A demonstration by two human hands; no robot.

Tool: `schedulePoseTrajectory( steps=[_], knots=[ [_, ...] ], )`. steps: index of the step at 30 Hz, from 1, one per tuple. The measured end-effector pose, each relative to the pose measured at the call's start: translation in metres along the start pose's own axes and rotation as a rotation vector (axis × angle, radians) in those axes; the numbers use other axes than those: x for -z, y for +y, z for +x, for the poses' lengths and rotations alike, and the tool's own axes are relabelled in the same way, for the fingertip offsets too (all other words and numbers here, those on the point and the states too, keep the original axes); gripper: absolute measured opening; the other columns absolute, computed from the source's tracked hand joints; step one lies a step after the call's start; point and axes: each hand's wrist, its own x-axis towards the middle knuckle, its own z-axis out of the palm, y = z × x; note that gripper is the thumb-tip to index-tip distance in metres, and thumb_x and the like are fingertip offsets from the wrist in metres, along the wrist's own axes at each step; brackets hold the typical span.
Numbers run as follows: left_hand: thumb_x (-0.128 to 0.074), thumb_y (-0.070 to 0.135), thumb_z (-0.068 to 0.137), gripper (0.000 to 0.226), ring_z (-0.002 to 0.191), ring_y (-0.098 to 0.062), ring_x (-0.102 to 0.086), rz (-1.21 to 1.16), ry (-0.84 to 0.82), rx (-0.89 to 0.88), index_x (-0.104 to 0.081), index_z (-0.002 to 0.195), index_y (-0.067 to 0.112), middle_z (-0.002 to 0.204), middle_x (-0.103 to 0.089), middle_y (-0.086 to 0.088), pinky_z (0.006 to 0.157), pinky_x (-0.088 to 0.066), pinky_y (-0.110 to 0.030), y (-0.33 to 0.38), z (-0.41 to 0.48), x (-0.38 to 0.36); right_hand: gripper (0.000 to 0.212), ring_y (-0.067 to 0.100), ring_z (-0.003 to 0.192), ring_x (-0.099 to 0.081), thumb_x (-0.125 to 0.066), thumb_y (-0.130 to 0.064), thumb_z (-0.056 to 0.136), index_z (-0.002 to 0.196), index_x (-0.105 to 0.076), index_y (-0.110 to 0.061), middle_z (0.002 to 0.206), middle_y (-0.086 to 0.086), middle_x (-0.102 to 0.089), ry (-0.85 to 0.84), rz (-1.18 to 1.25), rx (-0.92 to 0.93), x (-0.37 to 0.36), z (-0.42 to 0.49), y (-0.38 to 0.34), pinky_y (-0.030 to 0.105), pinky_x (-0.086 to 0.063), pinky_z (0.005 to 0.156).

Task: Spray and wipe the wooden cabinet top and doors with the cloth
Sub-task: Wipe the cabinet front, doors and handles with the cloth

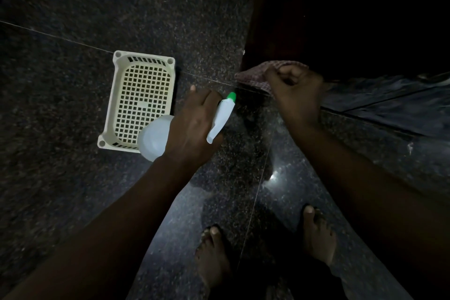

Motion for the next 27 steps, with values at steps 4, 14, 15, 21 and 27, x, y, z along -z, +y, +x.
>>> schedulePoseTrajectory(
  steps=[4,14,15,21,27],
  knots=[
    [-0.041,0.012,0.081,0.021,0.082,-0.029,-0.049,0.083,-0.052,-0.051,-0.056,0.093,0.004,0.087,-0.050,-0.006,0.109,-0.035,-0.048,-0.004,0.003,-0.002,0.019,-0.007,0.063,-0.058,-0.071,-0.026,0.089,0.078,-0.075,-0.012,0.068,-0.005,-0.067,-0.082,-0.085,0.070,0.009,0.003,0.006,0.016,-0.044,0.064],
    [-0.039,0.014,0.076,0.028,0.087,-0.031,-0.051,0.098,-0.061,-0.095,-0.056,0.095,0.002,0.091,-0.054,-0.012,0.100,-0.043,-0.048,0.000,0.015,0.011,0.022,-0.004,0.064,-0.061,-0.072,-0.023,0.089,0.078,-0.075,-0.004,0.069,-0.001,-0.069,-0.056,-0.139,0.114,0.007,0.003,0.002,0.015,-0.045,0.065],
    [-0.041,0.014,0.075,0.028,0.086,-0.031,-0.051,0.094,-0.055,-0.087,-0.056,0.096,0.003,0.091,-0.054,-0.012,0.096,-0.046,-0.048,0.000,0.015,0.012,0.022,0.001,0.066,-0.065,-0.072,-0.024,0.089,0.079,-0.076,-0.006,0.071,0.000,-0.073,-0.066,-0.159,0.157,-0.001,0.004,-0.002,0.021,-0.050,0.065],
    [-0.040,0.021,0.079,0.029,0.088,-0.033,-0.052,0.052,-0.019,-0.071,-0.056,0.096,0.002,0.093,-0.054,-0.012,0.094,-0.047,-0.044,-0.003,0.013,0.016,0.034,0.018,0.064,-0.070,-0.065,-0.030,0.089,0.070,-0.069,-0.003,0.067,0.007,-0.073,-0.133,-0.161,0.240,-0.028,0.007,-0.003,0.043,-0.054,0.061],
    [-0.040,0.019,0.074,0.027,0.086,-0.031,-0.051,0.081,-0.021,-0.043,-0.053,0.093,0.005,0.093,-0.052,-0.008,0.069,-0.032,-0.026,-0.010,0.009,0.016,0.027,0.008,0.071,-0.066,-0.072,-0.025,0.088,0.077,-0.072,0.000,0.074,0.009,-0.072,-0.029,-0.138,0.161,0.017,0.005,0.019,0.018,-0.051,0.068]
  ],
)
